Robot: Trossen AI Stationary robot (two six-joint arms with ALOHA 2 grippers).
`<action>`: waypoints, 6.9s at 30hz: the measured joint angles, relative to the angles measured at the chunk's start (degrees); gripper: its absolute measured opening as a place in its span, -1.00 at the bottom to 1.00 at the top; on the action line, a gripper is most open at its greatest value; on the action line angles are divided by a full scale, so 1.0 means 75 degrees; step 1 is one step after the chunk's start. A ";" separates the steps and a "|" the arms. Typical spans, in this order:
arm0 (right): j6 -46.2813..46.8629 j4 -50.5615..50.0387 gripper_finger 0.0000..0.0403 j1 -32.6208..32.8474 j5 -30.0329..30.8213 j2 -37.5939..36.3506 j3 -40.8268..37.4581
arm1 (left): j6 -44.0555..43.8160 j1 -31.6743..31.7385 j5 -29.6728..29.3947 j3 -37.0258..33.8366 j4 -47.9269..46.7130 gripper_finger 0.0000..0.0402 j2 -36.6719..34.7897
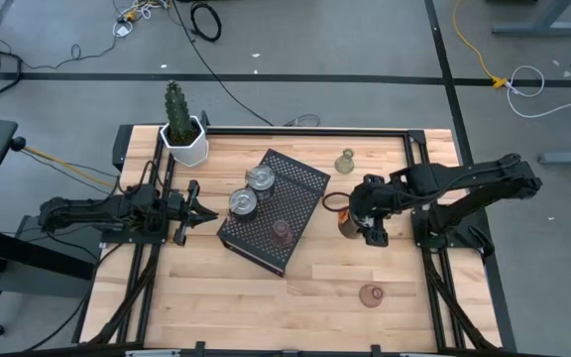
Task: Pick & Place candle stick holders
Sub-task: Put the silver scented candle on the shelf
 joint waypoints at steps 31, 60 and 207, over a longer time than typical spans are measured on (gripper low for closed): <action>0.0714 -0.0731 0.81 -0.0003 0.0000 0.0000 0.1357 | 0.0002 0.0000 0.0000 0.0000 0.0000 -0.83 0.0000; 0.0286 -0.1764 0.81 -0.1074 -0.0087 0.1872 0.4393 | 0.0002 0.0001 0.0000 0.0002 -0.0001 -0.83 -0.0001; -0.3540 -0.0882 0.98 -0.2460 0.0435 0.4931 0.5379 | 0.0002 0.0002 0.0003 0.0003 0.0023 -0.83 0.0000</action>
